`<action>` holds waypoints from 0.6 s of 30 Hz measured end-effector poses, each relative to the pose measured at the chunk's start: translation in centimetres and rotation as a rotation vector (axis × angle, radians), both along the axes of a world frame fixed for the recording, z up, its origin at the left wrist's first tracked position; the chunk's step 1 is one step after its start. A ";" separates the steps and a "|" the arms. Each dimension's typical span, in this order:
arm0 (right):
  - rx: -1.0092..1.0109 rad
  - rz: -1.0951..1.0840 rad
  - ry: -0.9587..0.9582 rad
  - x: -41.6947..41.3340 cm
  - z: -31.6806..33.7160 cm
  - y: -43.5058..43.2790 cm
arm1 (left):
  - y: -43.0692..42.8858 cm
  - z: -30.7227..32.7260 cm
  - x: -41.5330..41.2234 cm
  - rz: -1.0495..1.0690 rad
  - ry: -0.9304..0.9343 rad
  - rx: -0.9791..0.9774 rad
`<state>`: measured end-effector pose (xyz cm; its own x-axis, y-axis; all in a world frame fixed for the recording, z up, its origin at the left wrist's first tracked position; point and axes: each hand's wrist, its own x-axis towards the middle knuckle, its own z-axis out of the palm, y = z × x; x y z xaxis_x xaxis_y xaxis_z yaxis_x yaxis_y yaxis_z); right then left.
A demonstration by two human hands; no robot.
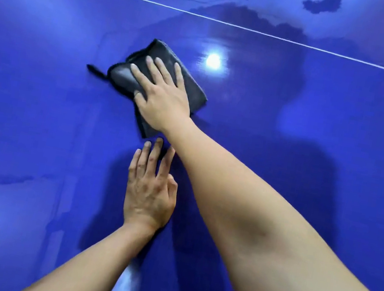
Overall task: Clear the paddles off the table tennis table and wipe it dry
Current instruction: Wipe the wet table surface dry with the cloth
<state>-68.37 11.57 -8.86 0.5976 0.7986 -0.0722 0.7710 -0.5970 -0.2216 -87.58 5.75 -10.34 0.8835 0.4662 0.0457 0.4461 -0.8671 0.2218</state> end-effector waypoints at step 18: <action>0.019 -0.976 -0.058 5.7 -0.6 -29.5 | 0.0 0.3 -0.1 -0.026 0.038 -0.059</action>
